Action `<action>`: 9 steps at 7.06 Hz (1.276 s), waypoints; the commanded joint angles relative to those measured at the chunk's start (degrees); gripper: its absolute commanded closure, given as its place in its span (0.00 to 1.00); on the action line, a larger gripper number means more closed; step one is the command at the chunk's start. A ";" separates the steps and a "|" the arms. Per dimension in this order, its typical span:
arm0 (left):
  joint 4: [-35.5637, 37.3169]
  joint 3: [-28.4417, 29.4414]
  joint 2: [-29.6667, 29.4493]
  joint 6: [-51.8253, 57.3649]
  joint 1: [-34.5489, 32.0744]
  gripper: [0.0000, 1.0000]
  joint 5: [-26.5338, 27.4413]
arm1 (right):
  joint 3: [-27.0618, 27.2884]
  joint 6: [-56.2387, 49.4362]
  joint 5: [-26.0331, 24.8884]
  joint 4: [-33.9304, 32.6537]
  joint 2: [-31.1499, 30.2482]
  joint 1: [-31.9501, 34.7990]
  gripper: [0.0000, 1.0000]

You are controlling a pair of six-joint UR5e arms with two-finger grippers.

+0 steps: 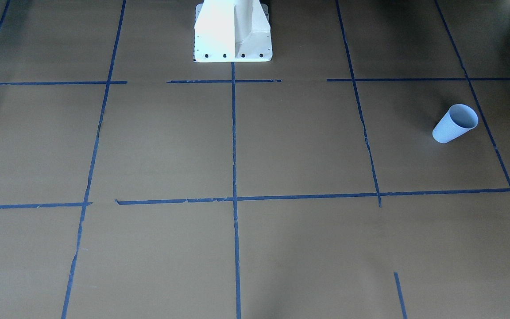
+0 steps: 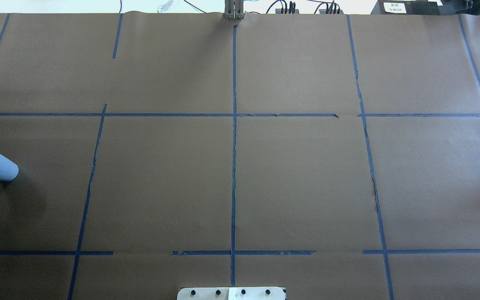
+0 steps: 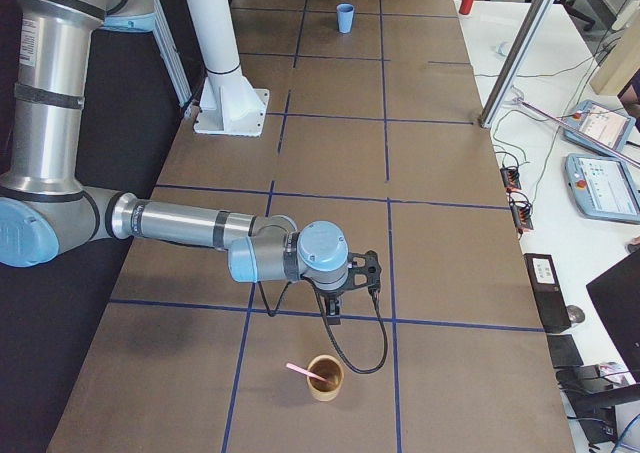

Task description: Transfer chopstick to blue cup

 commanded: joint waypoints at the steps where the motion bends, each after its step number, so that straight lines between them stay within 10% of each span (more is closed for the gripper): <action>1: -1.66 0.75 -0.84 -0.73 6.34 0.00 -0.09 | -0.11 0.46 0.08 0.36 -0.13 -0.14 0.00; 7: -10.71 0.75 -0.85 -15.32 16.82 0.06 0.35 | -0.11 0.37 0.35 0.44 -0.13 -0.14 0.00; 9: -10.63 0.92 -0.24 -15.23 17.18 0.76 0.44 | -0.11 0.37 0.35 0.44 -0.13 -0.23 0.00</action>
